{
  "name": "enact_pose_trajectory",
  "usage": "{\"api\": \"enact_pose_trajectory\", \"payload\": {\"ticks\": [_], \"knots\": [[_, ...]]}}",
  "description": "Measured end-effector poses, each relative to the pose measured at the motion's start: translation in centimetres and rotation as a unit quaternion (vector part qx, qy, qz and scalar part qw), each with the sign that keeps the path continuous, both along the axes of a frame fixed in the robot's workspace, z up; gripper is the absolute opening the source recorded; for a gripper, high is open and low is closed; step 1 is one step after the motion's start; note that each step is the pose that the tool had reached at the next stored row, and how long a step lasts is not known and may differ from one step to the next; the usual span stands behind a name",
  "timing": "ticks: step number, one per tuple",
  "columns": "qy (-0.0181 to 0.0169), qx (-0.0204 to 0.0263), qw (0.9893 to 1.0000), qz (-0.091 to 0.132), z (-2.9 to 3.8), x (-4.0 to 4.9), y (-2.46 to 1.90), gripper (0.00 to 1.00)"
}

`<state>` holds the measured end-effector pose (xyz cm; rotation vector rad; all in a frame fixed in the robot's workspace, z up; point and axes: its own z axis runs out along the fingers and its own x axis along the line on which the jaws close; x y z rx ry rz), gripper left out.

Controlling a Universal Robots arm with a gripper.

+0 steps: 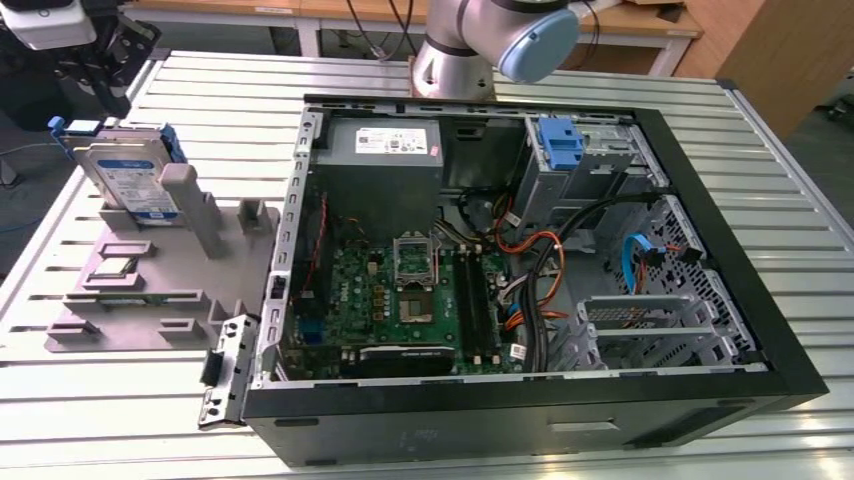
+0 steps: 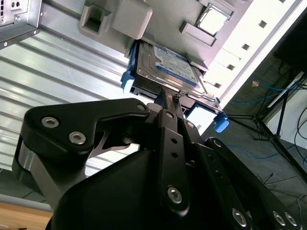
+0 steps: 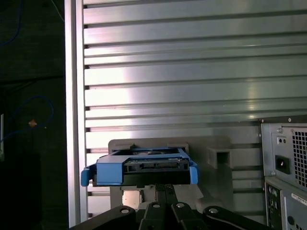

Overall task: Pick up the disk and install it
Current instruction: 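Reach for the disk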

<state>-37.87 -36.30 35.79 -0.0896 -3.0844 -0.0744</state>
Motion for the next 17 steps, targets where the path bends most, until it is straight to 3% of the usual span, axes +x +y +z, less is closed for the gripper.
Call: {"api": "enact_pose_trajectory", "payload": {"ticks": [17], "knots": [[0.0000, 0.0000, 1.0000, 0.000, -0.27, -0.98, 0.13, 0.10]]}}
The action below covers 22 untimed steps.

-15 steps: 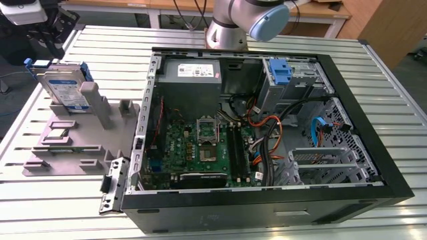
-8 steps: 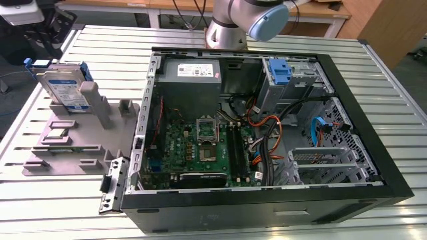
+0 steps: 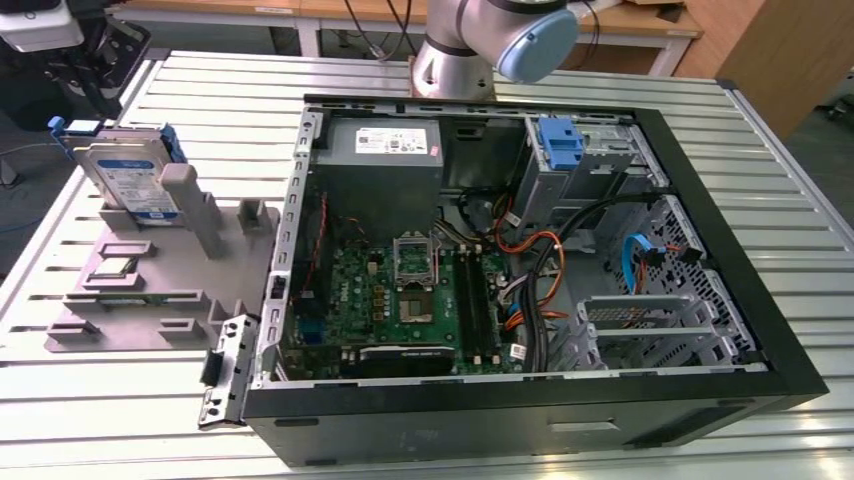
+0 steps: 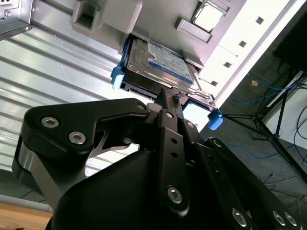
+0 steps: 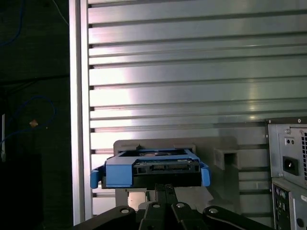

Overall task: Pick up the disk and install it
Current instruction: 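Reach for the disk, then pick up the disk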

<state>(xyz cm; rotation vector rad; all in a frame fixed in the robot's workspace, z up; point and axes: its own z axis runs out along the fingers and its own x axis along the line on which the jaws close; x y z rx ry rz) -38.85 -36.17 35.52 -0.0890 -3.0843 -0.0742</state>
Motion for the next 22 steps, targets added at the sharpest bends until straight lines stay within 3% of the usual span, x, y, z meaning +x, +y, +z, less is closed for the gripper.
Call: {"api": "enact_pose_trajectory", "payload": {"ticks": [22], "knots": [[0.0000, 0.0000, 1.0000, 0.000, -0.31, 0.00, 0.00, 0.10]]}}
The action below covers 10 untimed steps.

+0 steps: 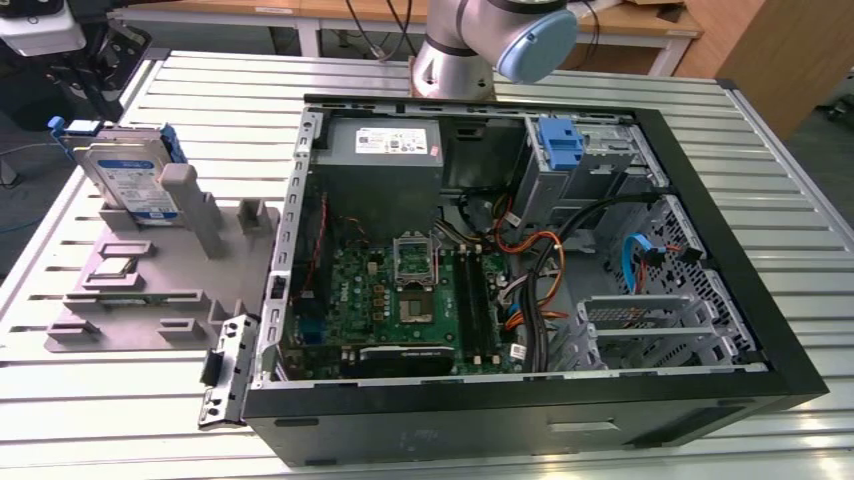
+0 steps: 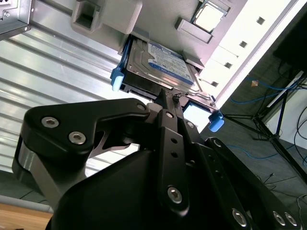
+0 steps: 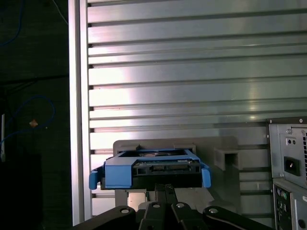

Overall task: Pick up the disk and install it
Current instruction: 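Pick up the disk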

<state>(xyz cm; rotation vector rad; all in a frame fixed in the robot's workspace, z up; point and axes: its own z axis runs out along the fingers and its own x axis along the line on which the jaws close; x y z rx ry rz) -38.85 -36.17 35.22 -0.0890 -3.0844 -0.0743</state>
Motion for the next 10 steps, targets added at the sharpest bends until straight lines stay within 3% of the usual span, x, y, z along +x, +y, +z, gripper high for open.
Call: {"api": "enact_pose_trajectory", "payload": {"ticks": [5, 10], "knots": [[-0.0001, 0.0000, 0.9999, 0.010, -0.02, 0.00, 0.00, 0.10], [0.0000, 0.0000, 0.9987, 0.051, -0.03, 0.00, 0.00, 0.10]]}}
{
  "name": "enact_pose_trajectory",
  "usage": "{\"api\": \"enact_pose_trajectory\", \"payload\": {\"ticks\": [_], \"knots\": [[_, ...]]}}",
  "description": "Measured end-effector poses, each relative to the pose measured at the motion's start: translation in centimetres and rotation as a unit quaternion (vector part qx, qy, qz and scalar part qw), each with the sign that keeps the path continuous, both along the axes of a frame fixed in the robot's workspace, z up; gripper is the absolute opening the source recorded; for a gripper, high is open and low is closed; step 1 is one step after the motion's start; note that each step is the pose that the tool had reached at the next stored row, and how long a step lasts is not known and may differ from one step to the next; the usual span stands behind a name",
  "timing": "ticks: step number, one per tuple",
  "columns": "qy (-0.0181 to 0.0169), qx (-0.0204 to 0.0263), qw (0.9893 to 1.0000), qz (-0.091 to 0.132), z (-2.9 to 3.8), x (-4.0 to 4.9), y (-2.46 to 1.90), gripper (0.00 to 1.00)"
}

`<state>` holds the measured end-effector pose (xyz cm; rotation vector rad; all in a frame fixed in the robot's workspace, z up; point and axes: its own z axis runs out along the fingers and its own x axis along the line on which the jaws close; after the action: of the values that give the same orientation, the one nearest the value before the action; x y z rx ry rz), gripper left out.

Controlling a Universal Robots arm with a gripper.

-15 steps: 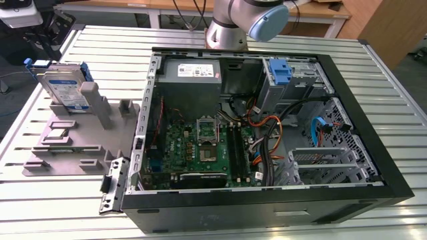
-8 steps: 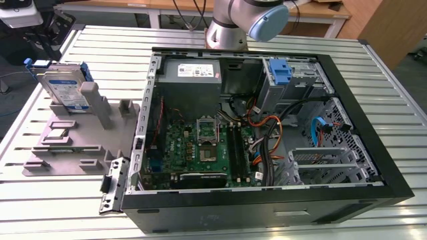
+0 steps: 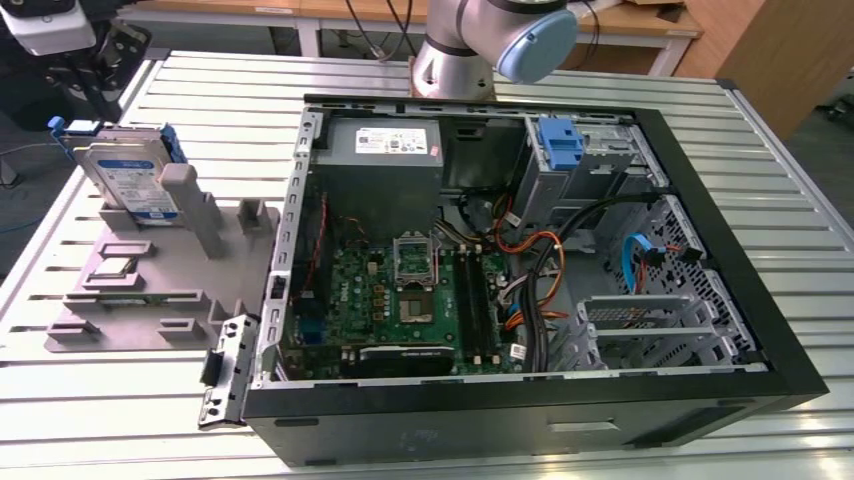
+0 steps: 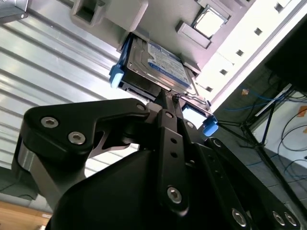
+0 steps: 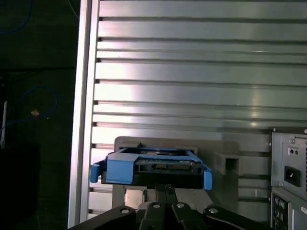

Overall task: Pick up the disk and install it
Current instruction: 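Pick up the disk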

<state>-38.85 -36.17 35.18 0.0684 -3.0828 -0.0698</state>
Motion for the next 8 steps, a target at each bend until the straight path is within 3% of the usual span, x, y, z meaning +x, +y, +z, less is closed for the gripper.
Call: {"api": "enact_pose_trajectory", "payload": {"ticks": [4, 8], "knots": [[0.0001, 0.0000, 0.9994, 0.036, -0.01, 0.00, 0.00, 0.10], [0.0000, 0.0000, 0.9974, 0.073, -0.02, 0.00, 0.00, 0.10]]}}
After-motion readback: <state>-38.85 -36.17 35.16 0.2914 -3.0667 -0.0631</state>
